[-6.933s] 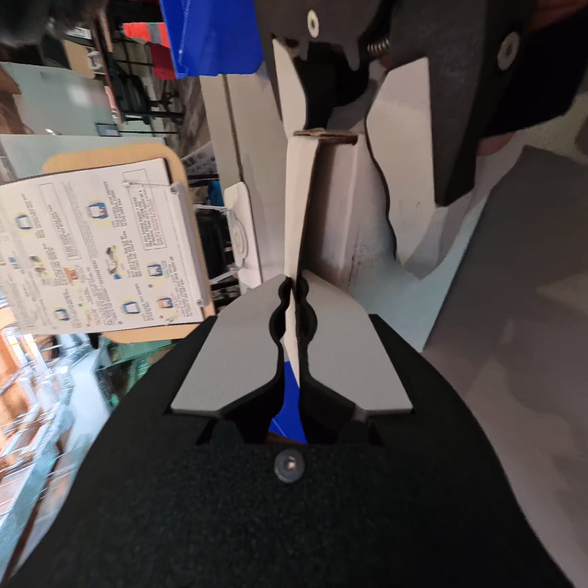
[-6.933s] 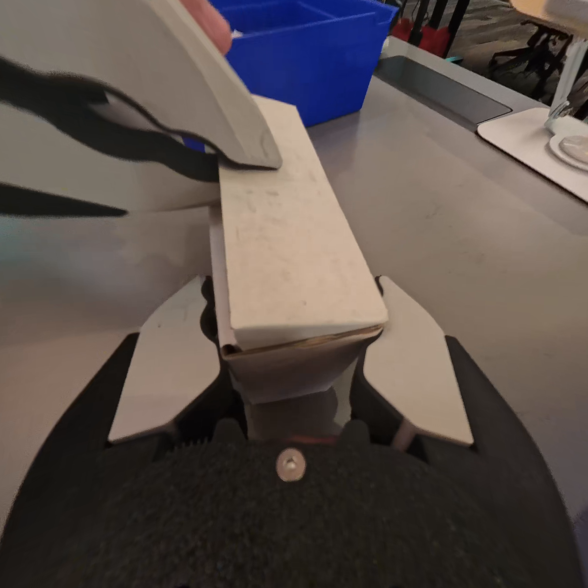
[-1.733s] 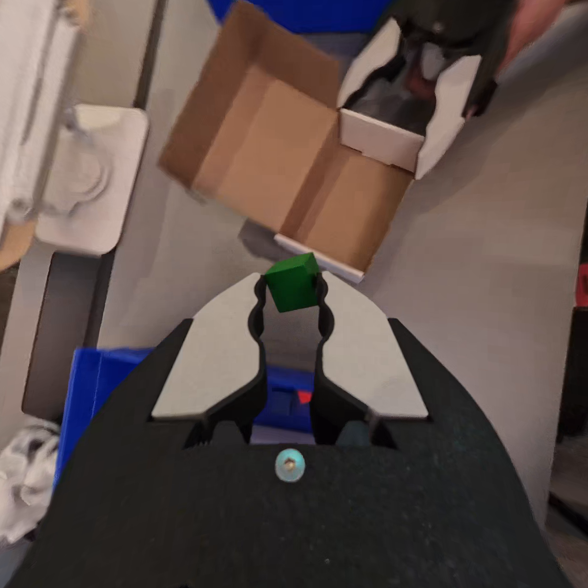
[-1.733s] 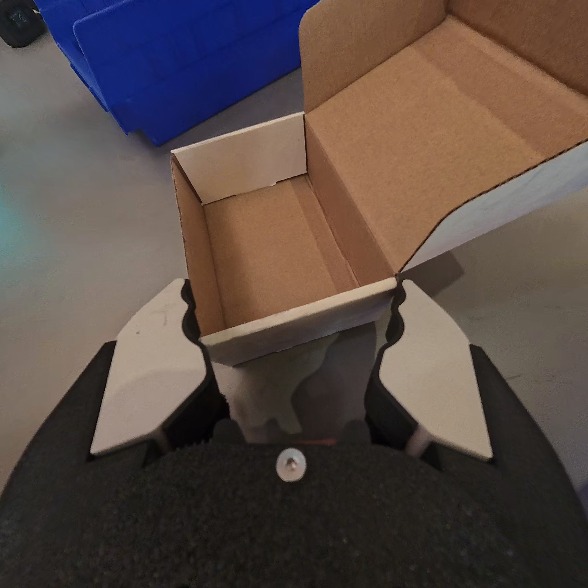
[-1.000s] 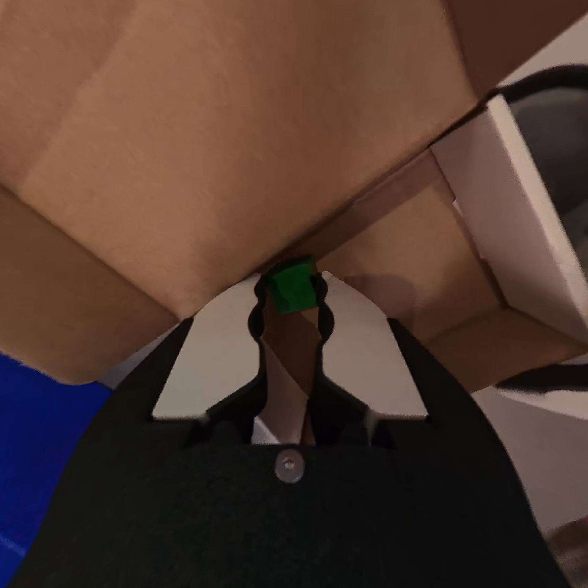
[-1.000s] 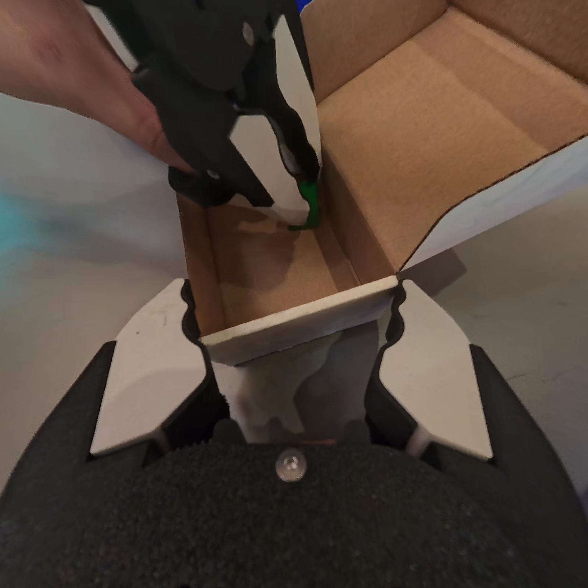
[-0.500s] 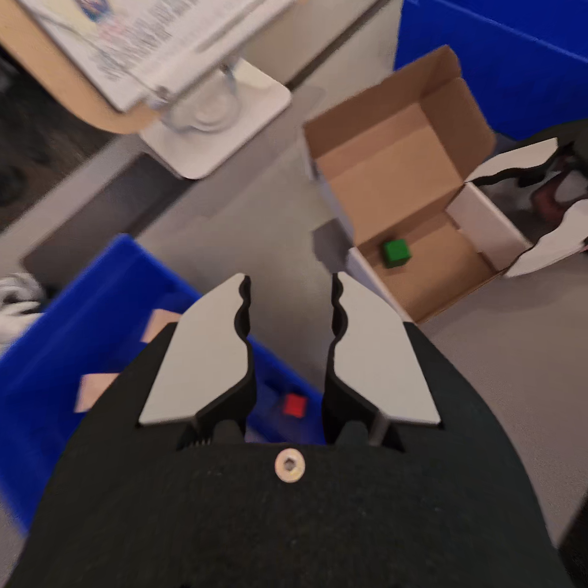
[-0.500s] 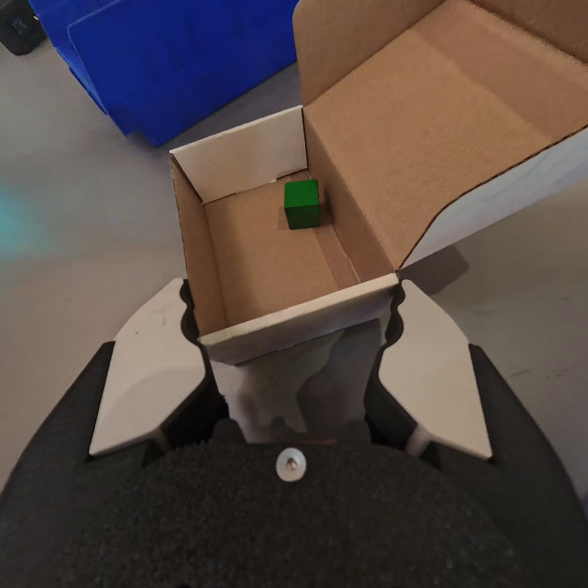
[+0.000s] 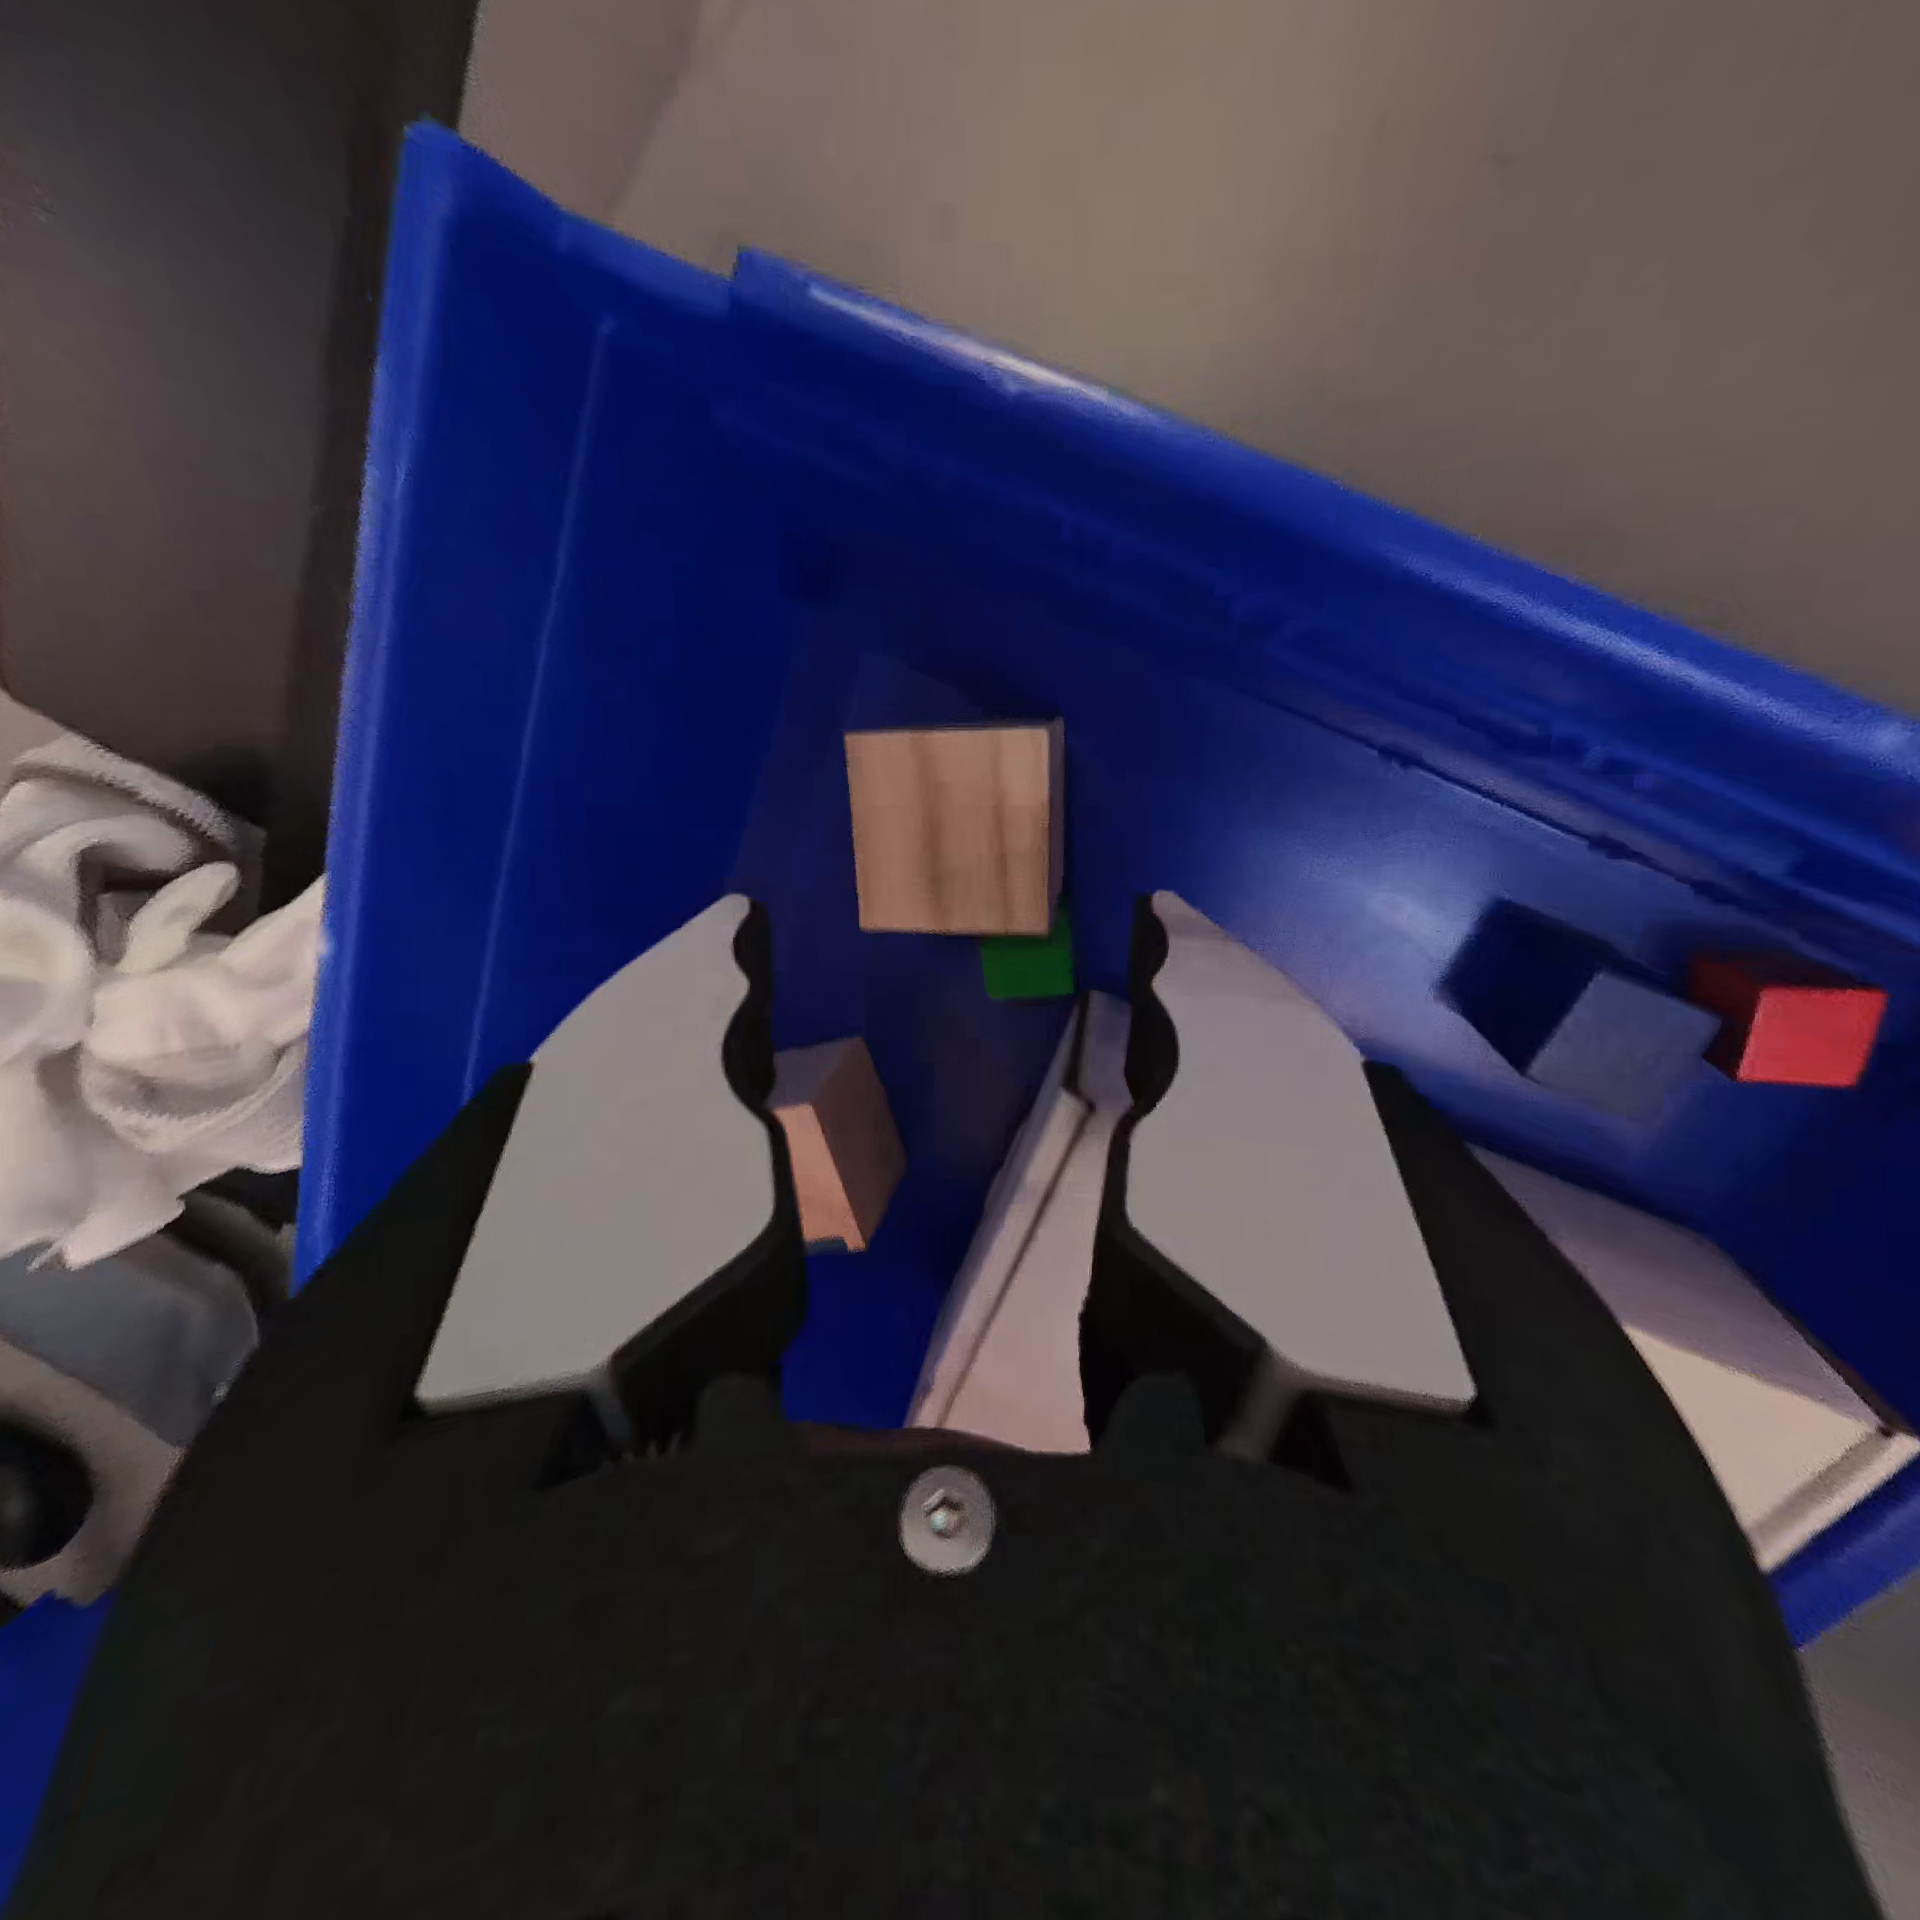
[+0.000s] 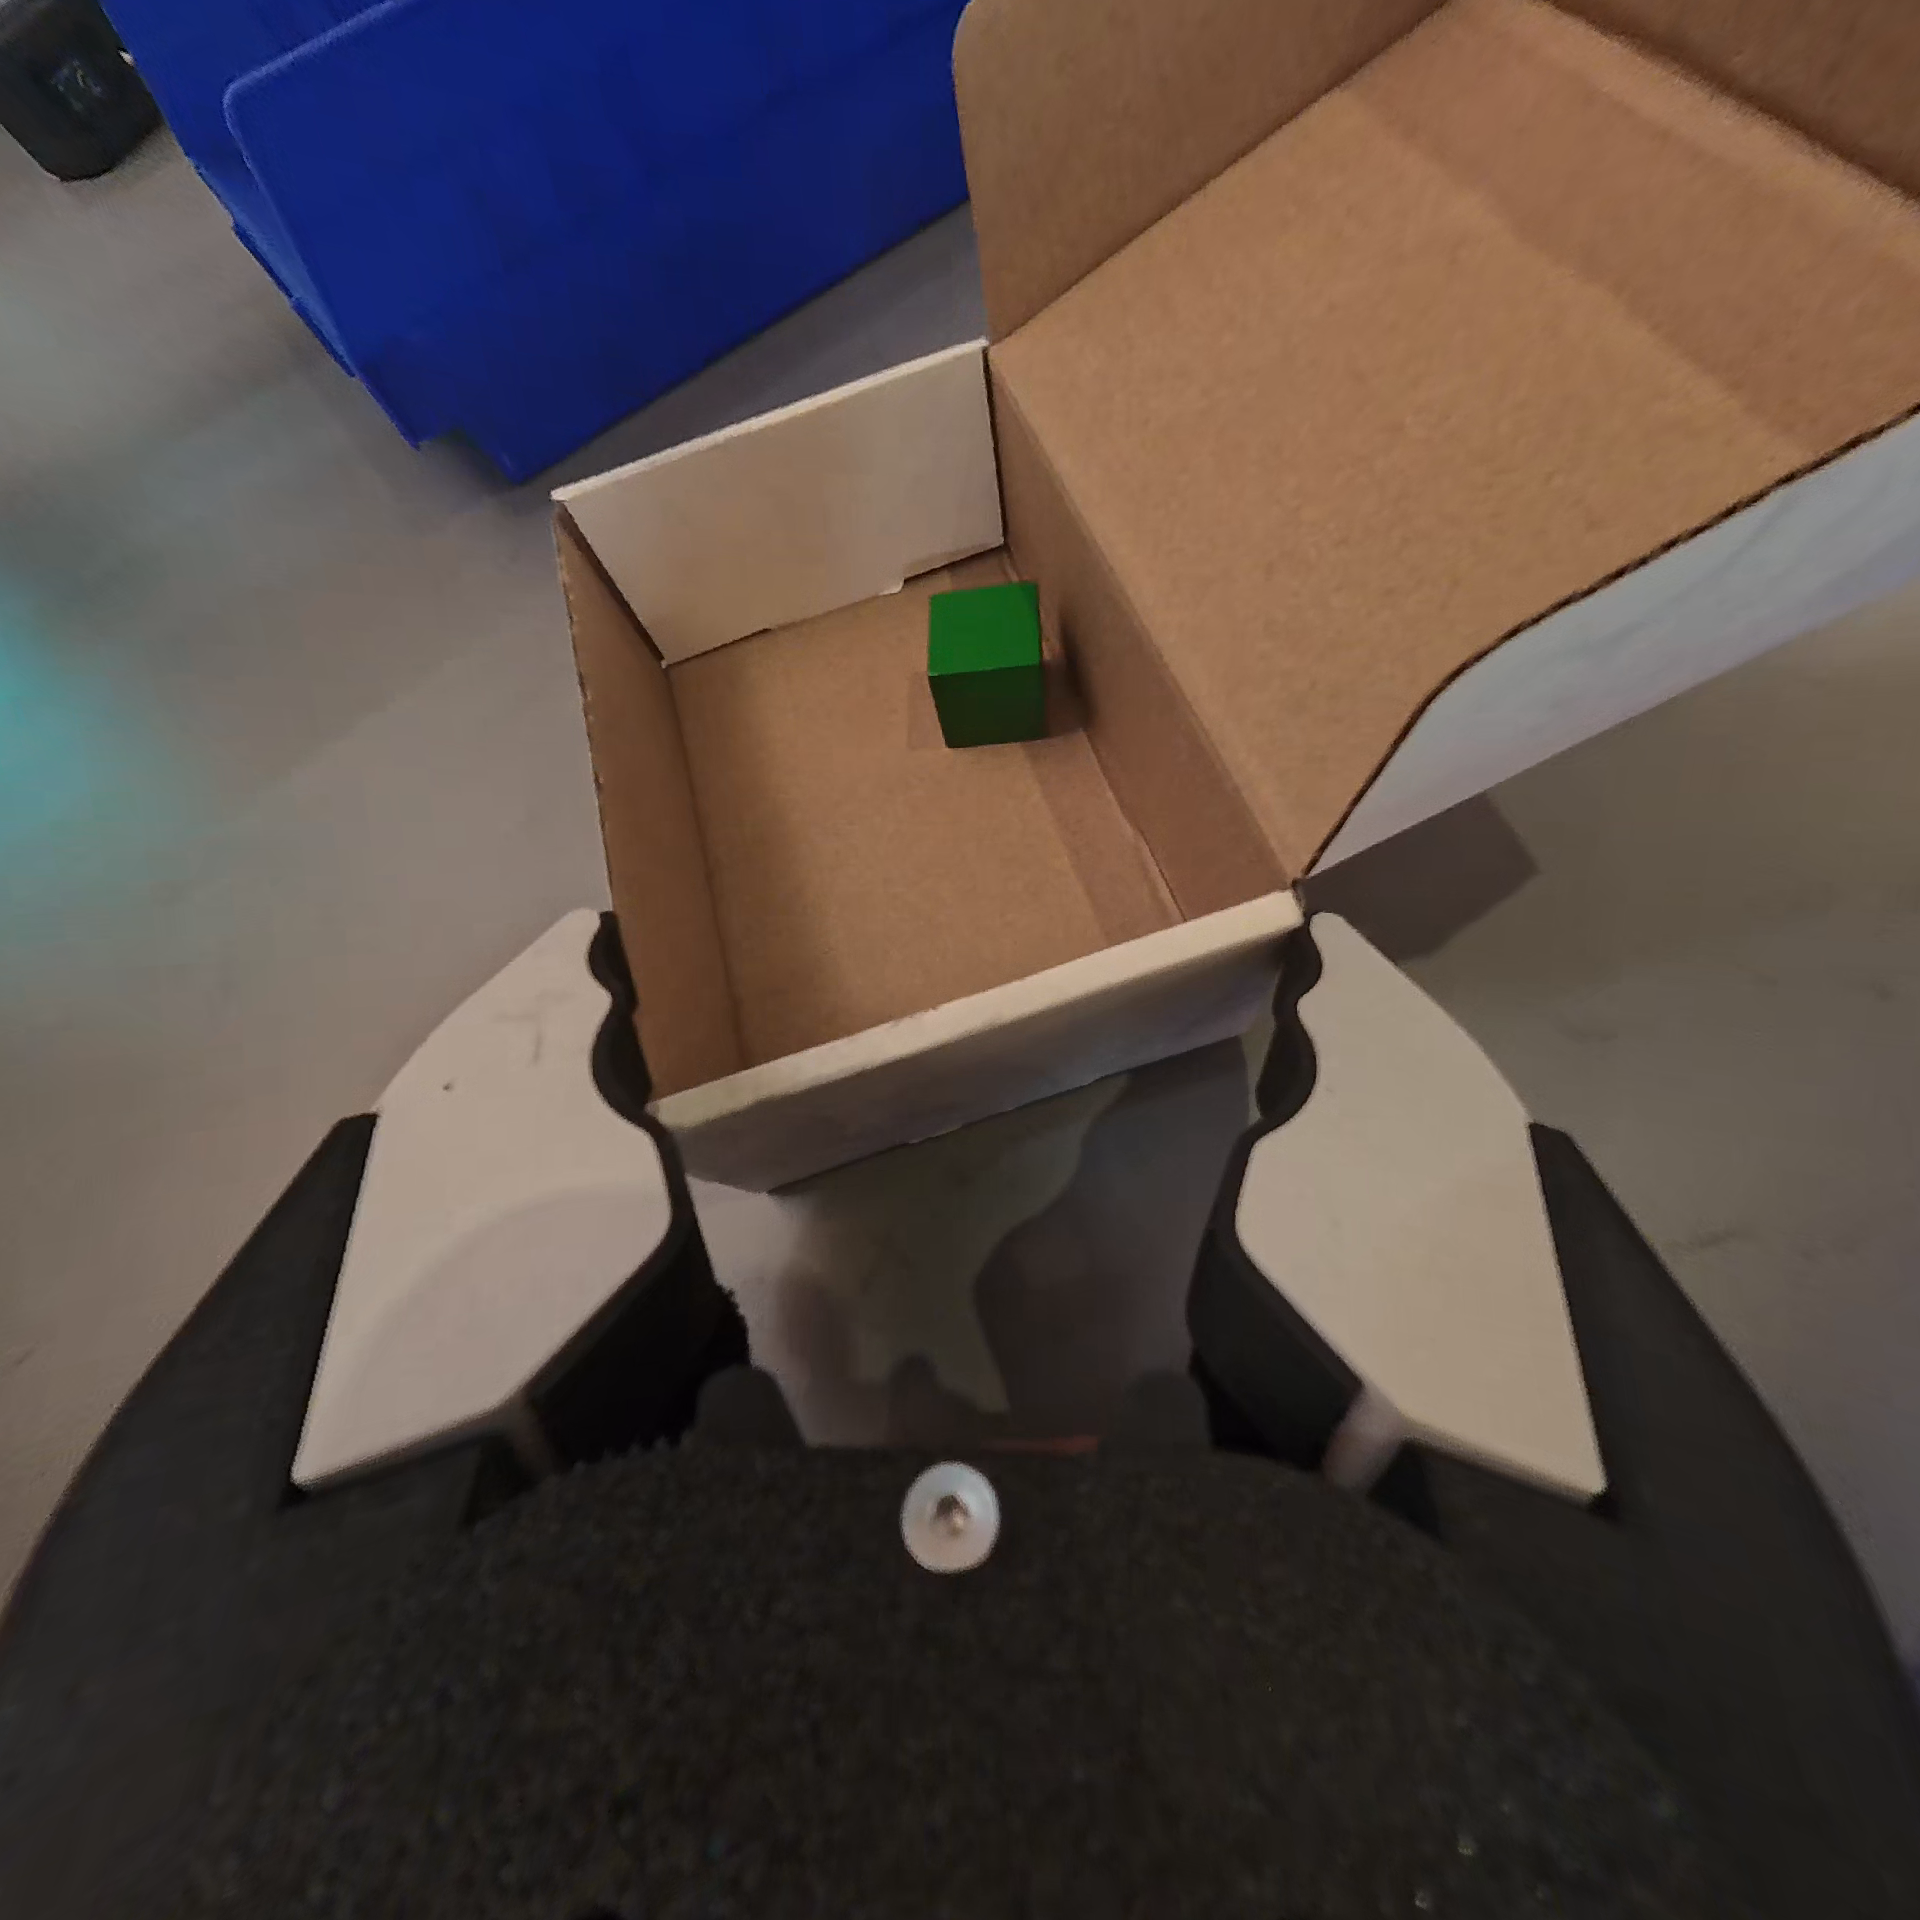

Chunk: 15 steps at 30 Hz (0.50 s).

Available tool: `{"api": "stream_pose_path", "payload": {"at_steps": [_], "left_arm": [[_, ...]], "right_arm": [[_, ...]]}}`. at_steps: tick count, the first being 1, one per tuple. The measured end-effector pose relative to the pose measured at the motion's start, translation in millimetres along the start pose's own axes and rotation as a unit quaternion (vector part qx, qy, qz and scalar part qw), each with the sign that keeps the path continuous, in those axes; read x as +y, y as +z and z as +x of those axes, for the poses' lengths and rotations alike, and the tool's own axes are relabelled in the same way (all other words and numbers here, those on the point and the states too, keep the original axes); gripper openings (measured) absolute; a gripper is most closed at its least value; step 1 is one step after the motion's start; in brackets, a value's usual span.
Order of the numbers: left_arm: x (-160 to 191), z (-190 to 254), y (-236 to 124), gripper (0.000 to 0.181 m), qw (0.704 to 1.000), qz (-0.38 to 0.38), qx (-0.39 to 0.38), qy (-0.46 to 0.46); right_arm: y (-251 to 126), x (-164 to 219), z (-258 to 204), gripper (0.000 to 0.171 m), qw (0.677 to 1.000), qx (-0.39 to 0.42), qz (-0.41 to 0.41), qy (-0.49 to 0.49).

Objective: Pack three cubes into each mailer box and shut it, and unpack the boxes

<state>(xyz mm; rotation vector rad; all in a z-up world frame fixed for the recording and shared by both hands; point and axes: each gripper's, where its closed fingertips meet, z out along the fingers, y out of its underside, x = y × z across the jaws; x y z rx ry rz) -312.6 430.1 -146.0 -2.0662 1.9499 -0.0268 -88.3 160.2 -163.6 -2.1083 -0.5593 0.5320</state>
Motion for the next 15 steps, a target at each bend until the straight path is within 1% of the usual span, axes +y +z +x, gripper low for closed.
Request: {"api": "stream_pose_path", "payload": {"at_steps": [3,4,5,6,8,10,12,15], "left_arm": [[-5,-4,19,0.063,1.000,-0.016,0.012,0.009],[-7,-2,24,0.058,1.000,-0.018,0.021,0.012],[-8,2,26,0.045,0.999,-0.022,0.033,0.016],[-8,2,26,0.041,0.999,-0.026,0.031,0.021],[-5,1,24,0.040,0.999,-0.037,0.026,0.028],[-5,-2,15,0.040,0.999,-0.025,0.020,0.016],[-8,-3,-2,0.041,1.000,-0.003,0.015,0.004],[-25,3,-45,0.041,0.999,0.052,-0.005,-0.004]], "right_arm": [[2,-1,-1,0.116,1.000,0.001,0.000,0.000],[3,-1,-1,0.116,1.000,0.001,-0.001,0.000],[3,-2,-2,0.116,1.000,0.001,-0.001,0.000],[4,-2,-2,0.116,1.000,0.002,-0.002,0.000],[5,-3,-3,0.116,1.000,0.000,-0.002,-0.001],[5,-3,-3,0.116,1.000,-0.002,-0.001,-0.001],[5,-3,-3,0.116,1.000,-0.002,-0.001,-0.001],[5,-3,-3,0.116,1.000,-0.002,0.000,-0.002]]}}
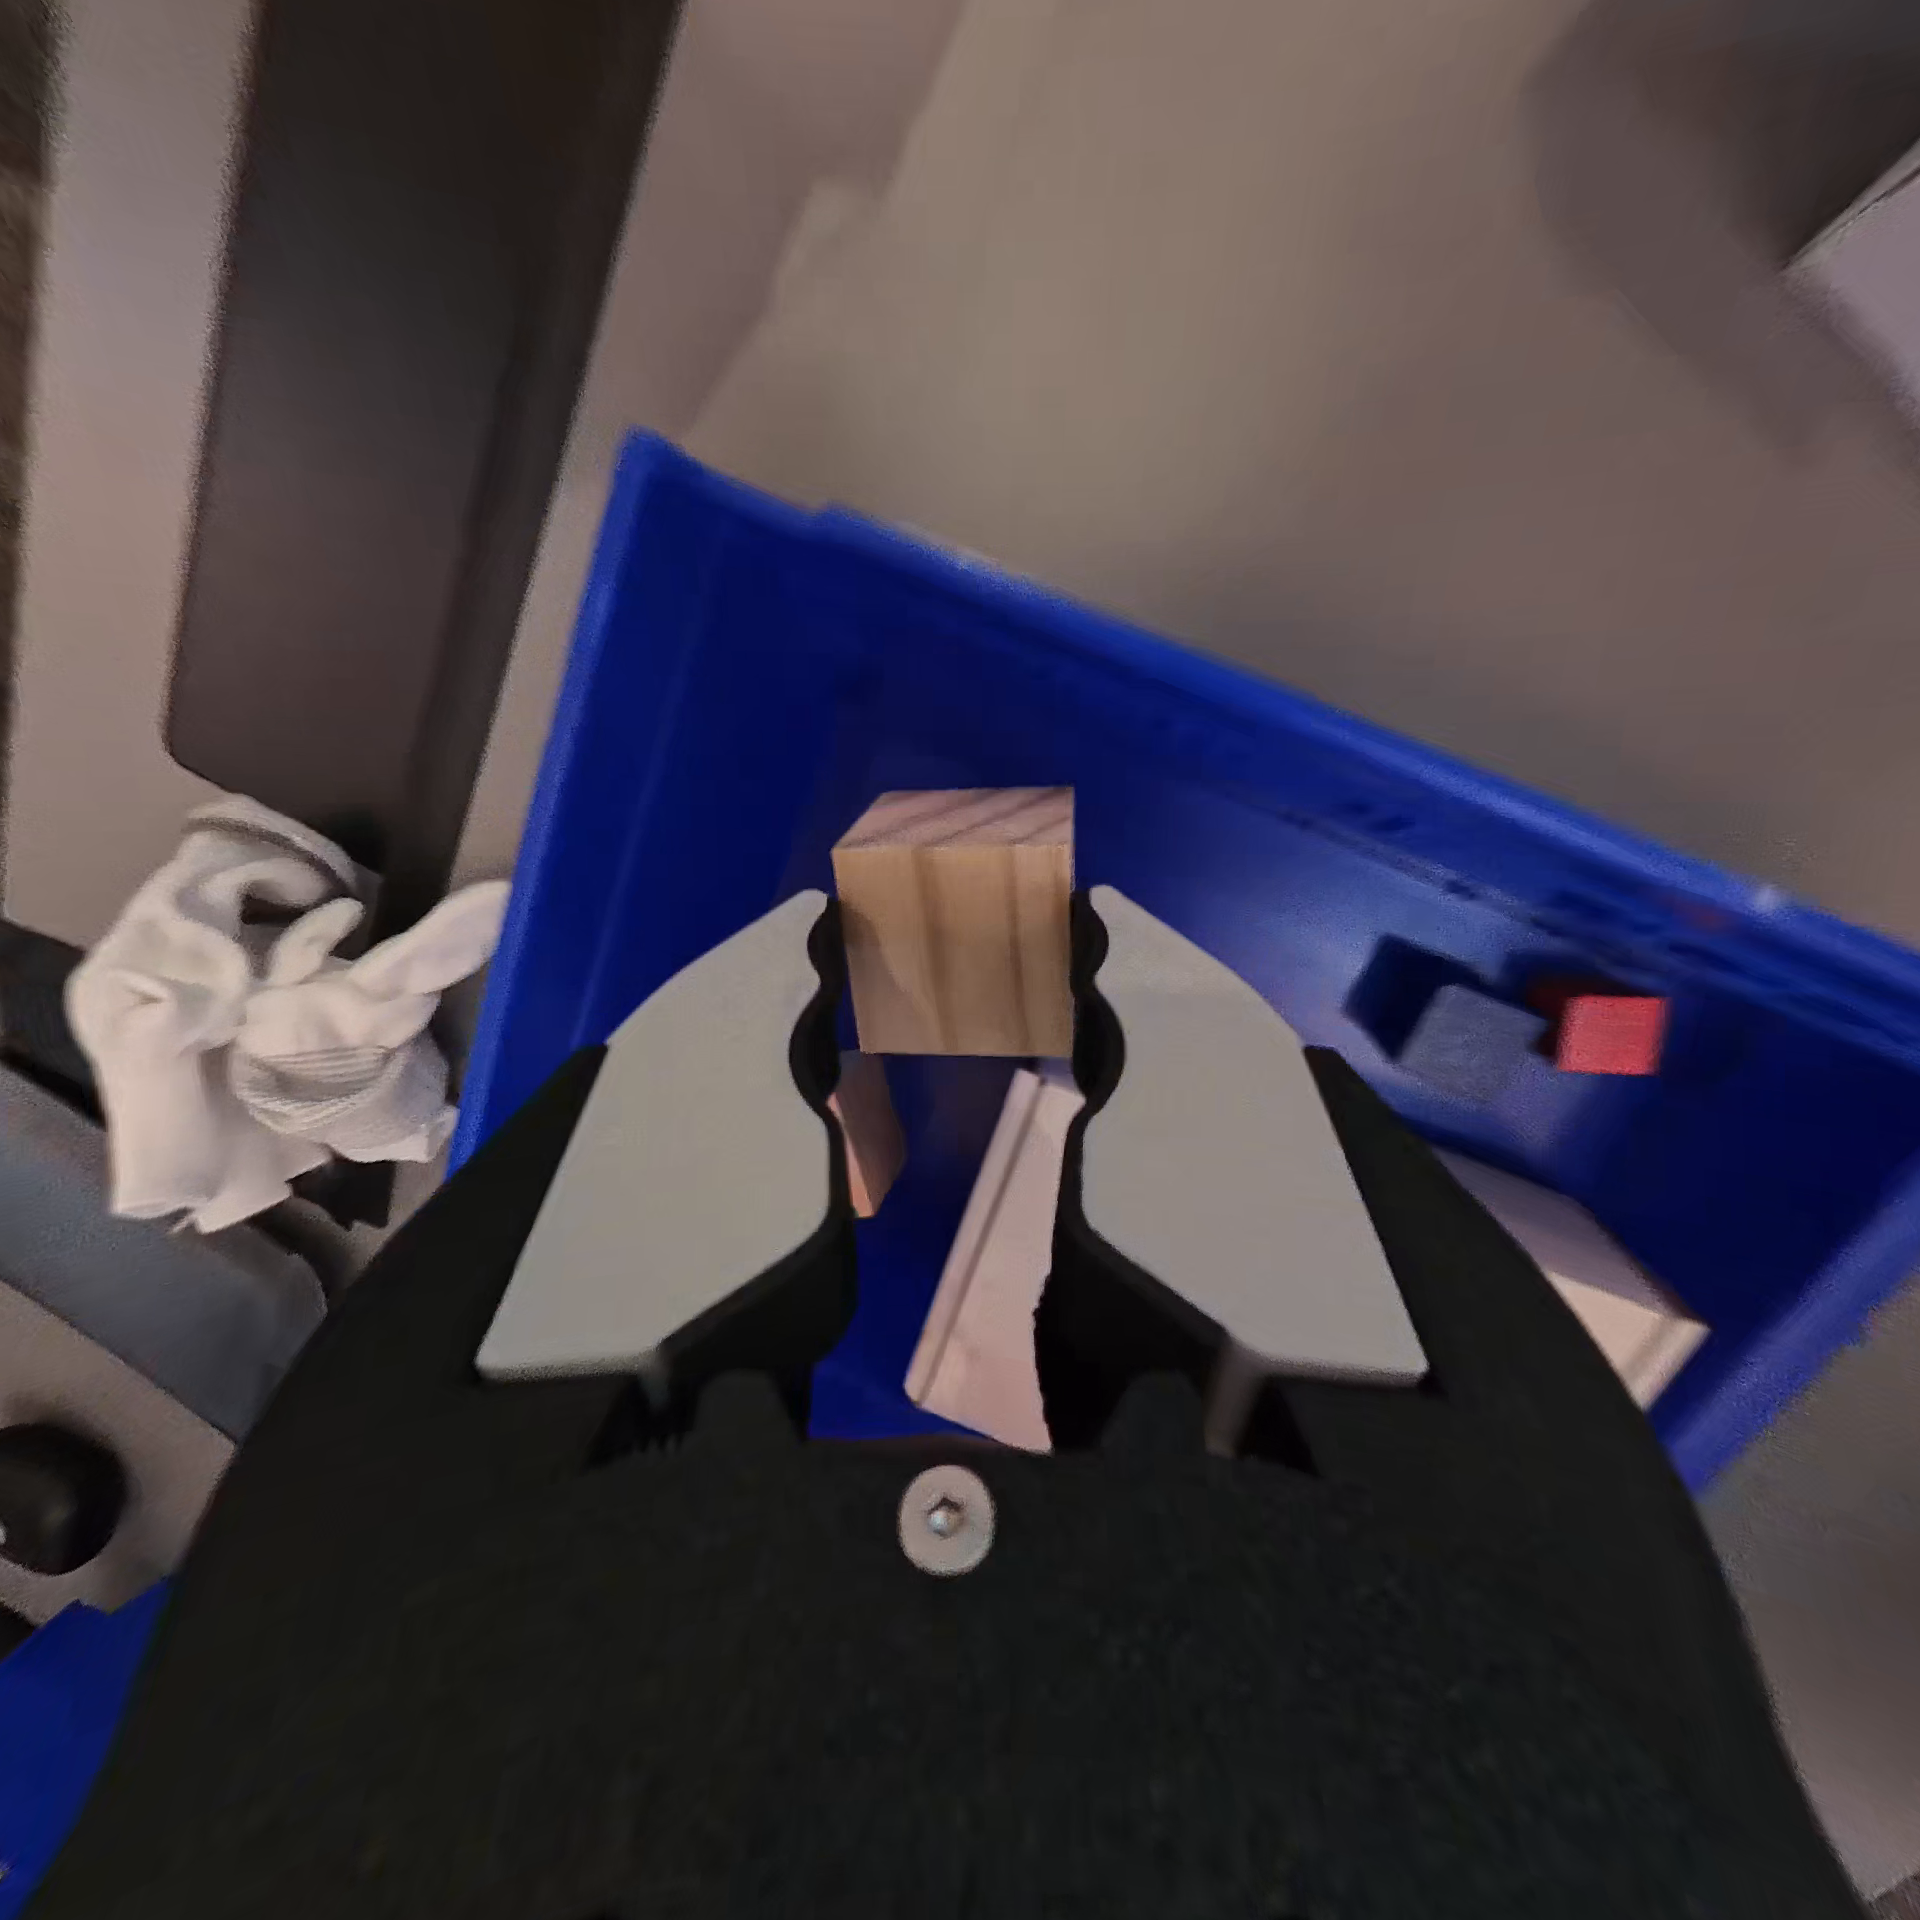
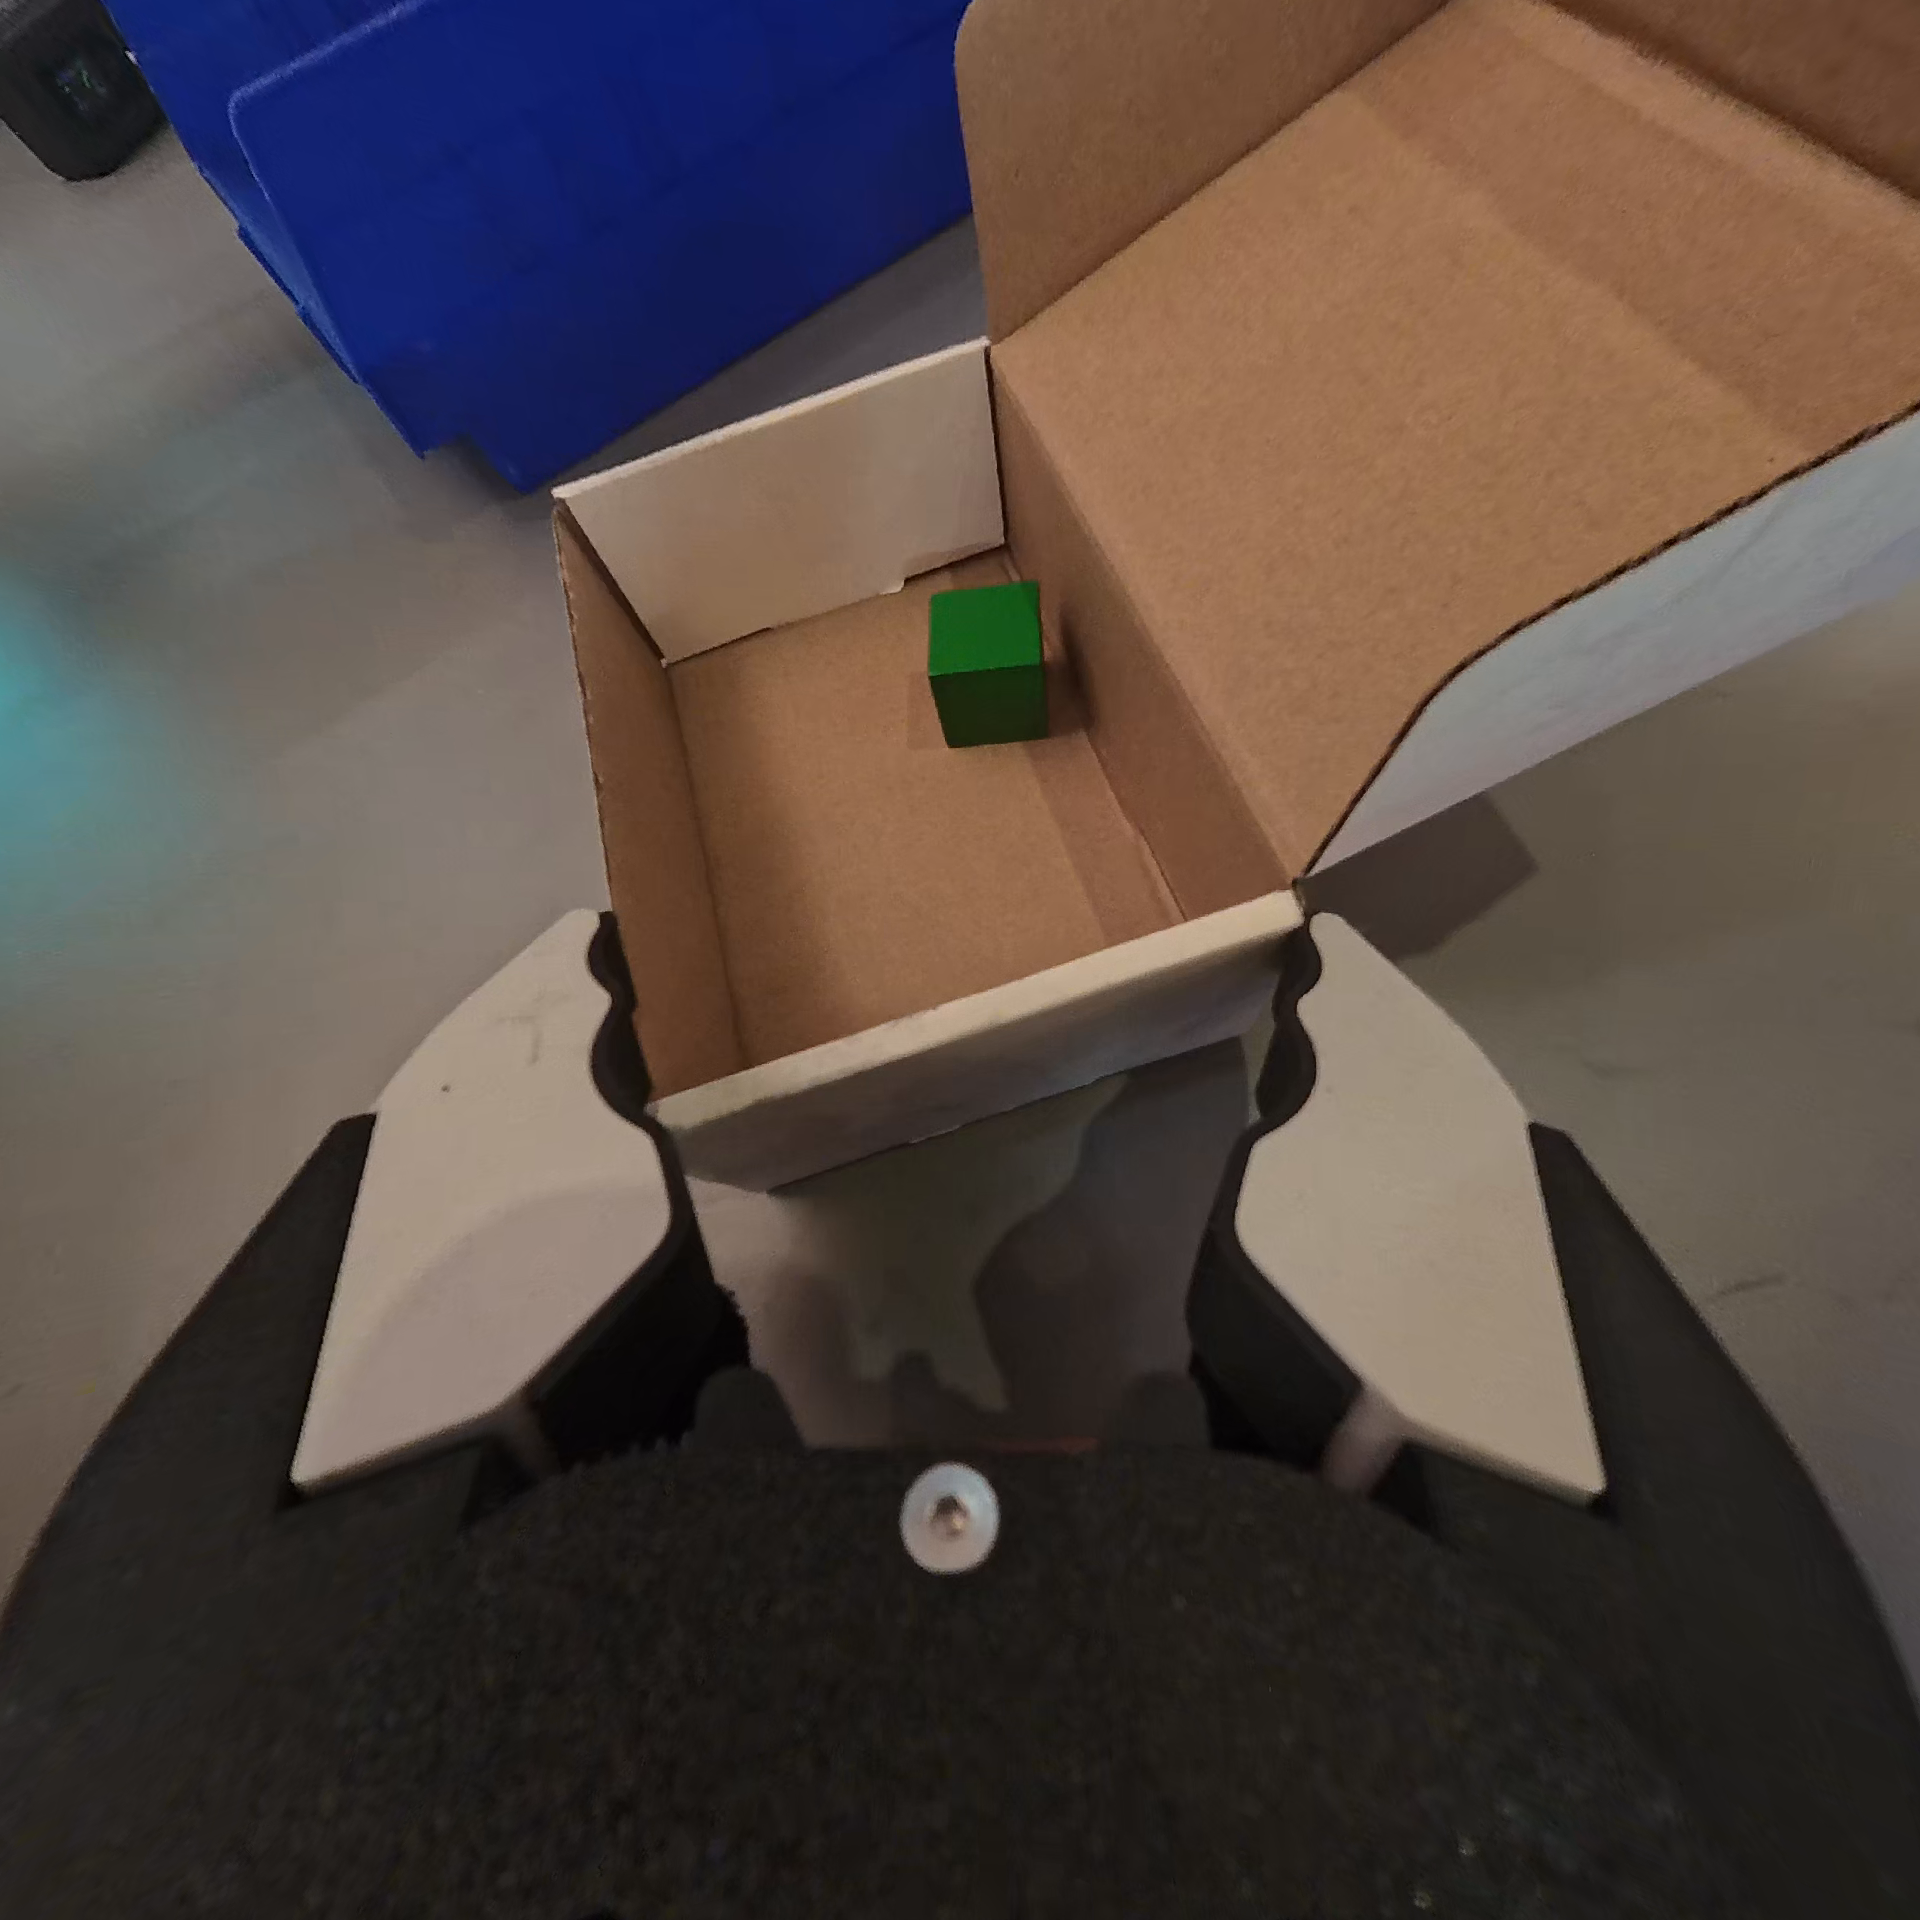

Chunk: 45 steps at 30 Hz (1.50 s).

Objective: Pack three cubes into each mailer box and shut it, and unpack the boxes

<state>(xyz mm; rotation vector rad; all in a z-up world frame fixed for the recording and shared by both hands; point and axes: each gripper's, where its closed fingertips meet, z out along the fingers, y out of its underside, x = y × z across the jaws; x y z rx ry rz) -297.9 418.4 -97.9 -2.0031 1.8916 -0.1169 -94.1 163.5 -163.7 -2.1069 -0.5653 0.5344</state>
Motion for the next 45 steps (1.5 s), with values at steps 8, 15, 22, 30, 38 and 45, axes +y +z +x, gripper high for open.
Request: {"api": "stream_pose_path", "payload": {"at_steps": [8,15,22,30,38,45], "left_arm": [[-101,138,-63,0.041,0.980,0.100,0.017,0.169],[-157,251,-3,0.041,0.949,0.078,0.097,0.288],[-165,273,61,0.041,0.941,-0.002,0.116,0.319],[-164,276,76,0.041,0.947,-0.004,0.127,0.296],[-165,258,15,0.059,0.963,0.144,0.143,0.179],[-75,171,-72,0.053,0.985,0.151,0.040,0.079]], "right_arm": [[-1,1,0,0.116,1.000,0.008,-0.006,0.007],[0,1,0,0.116,1.000,0.007,-0.002,0.006],[0,1,0,0.116,1.000,0.008,0.000,0.008],[0,3,0,0.116,1.000,-0.002,-0.004,0.024],[-1,3,0,0.116,1.000,-0.001,-0.004,0.024],[0,3,0,0.116,1.000,-0.002,-0.004,0.024]]}}
